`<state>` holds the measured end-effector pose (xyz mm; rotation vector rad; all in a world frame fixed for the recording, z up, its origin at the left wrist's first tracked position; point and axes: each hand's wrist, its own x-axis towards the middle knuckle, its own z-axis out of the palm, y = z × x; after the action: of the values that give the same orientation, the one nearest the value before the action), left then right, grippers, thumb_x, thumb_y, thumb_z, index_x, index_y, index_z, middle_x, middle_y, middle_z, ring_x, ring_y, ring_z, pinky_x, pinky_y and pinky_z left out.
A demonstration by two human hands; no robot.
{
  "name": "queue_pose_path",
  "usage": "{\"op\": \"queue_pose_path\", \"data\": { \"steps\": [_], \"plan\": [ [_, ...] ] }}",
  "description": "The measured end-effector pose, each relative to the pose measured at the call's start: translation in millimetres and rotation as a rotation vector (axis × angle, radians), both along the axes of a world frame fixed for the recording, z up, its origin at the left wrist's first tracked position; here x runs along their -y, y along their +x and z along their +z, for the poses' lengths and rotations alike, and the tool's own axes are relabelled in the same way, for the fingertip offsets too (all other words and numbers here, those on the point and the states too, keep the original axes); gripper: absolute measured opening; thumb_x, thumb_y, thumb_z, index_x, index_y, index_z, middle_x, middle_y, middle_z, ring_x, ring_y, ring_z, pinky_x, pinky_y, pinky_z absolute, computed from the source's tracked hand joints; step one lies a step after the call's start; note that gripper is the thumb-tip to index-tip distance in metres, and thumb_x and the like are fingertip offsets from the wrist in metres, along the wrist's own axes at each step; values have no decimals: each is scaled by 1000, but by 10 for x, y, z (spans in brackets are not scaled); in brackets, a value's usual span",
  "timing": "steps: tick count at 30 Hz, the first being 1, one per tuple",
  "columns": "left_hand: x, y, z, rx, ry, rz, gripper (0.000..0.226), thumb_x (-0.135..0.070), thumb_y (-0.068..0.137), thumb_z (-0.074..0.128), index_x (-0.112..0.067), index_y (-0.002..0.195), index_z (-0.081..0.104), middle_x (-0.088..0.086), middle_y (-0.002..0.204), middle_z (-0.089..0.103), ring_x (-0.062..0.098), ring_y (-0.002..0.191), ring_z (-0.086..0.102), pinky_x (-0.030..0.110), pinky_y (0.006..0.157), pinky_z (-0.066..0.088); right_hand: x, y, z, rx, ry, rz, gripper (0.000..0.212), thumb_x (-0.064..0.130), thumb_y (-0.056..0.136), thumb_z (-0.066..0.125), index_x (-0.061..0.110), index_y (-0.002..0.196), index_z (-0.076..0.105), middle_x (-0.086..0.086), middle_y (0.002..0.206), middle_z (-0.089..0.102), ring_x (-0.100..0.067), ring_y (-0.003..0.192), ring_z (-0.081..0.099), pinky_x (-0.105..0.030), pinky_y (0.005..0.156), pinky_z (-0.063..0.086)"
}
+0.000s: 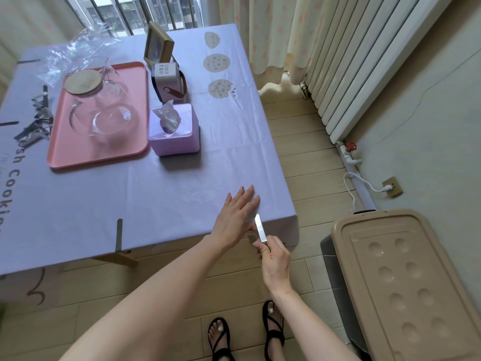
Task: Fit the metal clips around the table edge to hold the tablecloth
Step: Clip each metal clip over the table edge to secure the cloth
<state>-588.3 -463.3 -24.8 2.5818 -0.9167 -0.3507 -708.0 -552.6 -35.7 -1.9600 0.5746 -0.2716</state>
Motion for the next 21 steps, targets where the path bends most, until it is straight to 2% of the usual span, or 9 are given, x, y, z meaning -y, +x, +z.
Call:
{"op": "queue_pose_path", "data": {
  "steps": [4, 7, 9, 11, 15, 17, 19, 21],
  "plan": [
    [-19, -90, -46, 40, -5, 0, 72, -22, 87, 62, -21, 147, 21, 1, 156, 10, 24, 145, 4, 33, 113, -8, 28, -24, -64, -49, 26, 25, 13, -3, 83, 62, -6, 70, 60, -14, 73, 59, -17, 63, 53, -5, 60, 39],
    [-29, -61, -44, 32, 22, -4, 72, -22, 88, 60, -24, 148, 19, -3, 157, 8, 21, 145, 1, 32, 114, -7, 20, 29, -55, -52, 37, 26, 17, -13, 81, 60, -3, 68, 57, -10, 71, 54, 1, 65, 51, 0, 61, 37],
    [-41, -35, -42, 24, 20, -6, 73, -20, 88, 61, -25, 147, 20, -4, 157, 7, 20, 145, 2, 32, 115, -5, 15, 112, -46, -47, 46, 24, 23, -13, 81, 60, 5, 67, 57, -1, 68, 50, 9, 66, 51, -1, 60, 36],
    [-49, -26, -38, 22, 12, -5, 73, -15, 87, 61, -25, 147, 21, -5, 157, 8, 19, 145, 3, 32, 116, -3, 20, 194, -53, -46, 53, 15, 30, -14, 80, 59, 9, 63, 50, 0, 66, 47, 12, 64, 51, -1, 58, 35],
    [-45, -21, -9, 24, 0, -5, 74, -13, 88, 58, -22, 148, 16, -5, 157, 8, 17, 145, 4, 33, 116, -1, 55, 235, -89, -48, 51, 38, 21, -18, 80, 56, -11, 61, 50, -19, 69, 50, 14, 66, 52, 1, 60, 36],
    [-50, -26, -7, 32, 10, -5, 73, -14, 90, 56, -20, 149, 13, -4, 157, 7, 17, 145, 3, 35, 118, 0, 80, 234, -103, -29, 49, 60, 17, -19, 79, 57, -14, 63, 53, -24, 71, 52, 14, 66, 51, 2, 61, 36],
    [-51, -27, -8, 37, 38, -17, 73, -17, 91, 55, -19, 149, 12, -4, 157, 4, 17, 145, 1, 35, 118, -2, 109, 240, -107, -26, 62, 79, 15, -20, 78, 57, -13, 64, 55, -22, 71, 52, 14, 67, 52, 3, 62, 37],
    [-43, -32, -2, 30, 55, -20, 73, -19, 91, 55, -18, 149, 11, -3, 157, 3, 17, 145, -1, 32, 116, -5, 129, 242, -117, -36, 63, 97, 13, -16, 79, 60, -10, 68, 59, -12, 72, 53, 12, 68, 52, 1, 62, 37]
  ]
}}
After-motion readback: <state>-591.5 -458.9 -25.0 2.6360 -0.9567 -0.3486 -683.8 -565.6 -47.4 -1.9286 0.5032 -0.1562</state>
